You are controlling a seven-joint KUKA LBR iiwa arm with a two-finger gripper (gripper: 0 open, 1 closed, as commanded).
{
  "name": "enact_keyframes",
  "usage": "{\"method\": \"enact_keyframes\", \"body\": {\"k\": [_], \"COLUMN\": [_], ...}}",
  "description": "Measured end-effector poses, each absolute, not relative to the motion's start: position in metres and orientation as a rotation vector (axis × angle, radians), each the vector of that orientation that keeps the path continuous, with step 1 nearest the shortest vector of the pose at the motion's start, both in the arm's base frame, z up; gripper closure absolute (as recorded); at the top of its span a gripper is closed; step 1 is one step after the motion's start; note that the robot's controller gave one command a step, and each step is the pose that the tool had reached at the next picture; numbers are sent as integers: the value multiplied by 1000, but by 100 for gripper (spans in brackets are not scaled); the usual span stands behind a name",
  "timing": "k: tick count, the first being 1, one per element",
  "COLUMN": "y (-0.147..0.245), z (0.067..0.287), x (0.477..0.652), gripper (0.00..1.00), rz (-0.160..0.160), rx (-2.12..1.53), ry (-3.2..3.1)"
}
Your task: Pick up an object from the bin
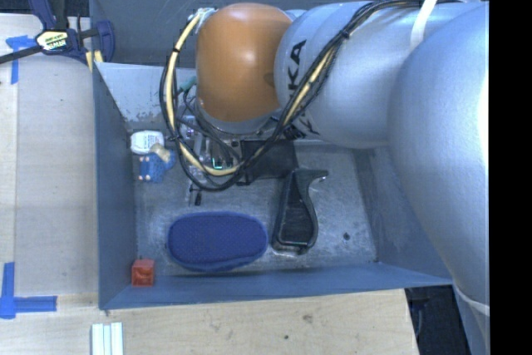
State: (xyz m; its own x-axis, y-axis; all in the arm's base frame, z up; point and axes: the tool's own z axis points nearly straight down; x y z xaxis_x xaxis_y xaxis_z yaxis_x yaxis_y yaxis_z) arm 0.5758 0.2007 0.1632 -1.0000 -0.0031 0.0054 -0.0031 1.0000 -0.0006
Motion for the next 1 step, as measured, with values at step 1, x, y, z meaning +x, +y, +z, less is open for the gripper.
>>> {"method": "enact_keyframes", "body": {"k": [1], "y": [212], "z": [66], "x": [615], "gripper": [0], "rz": [1], "rx": [38], "ry": [-3143]}}
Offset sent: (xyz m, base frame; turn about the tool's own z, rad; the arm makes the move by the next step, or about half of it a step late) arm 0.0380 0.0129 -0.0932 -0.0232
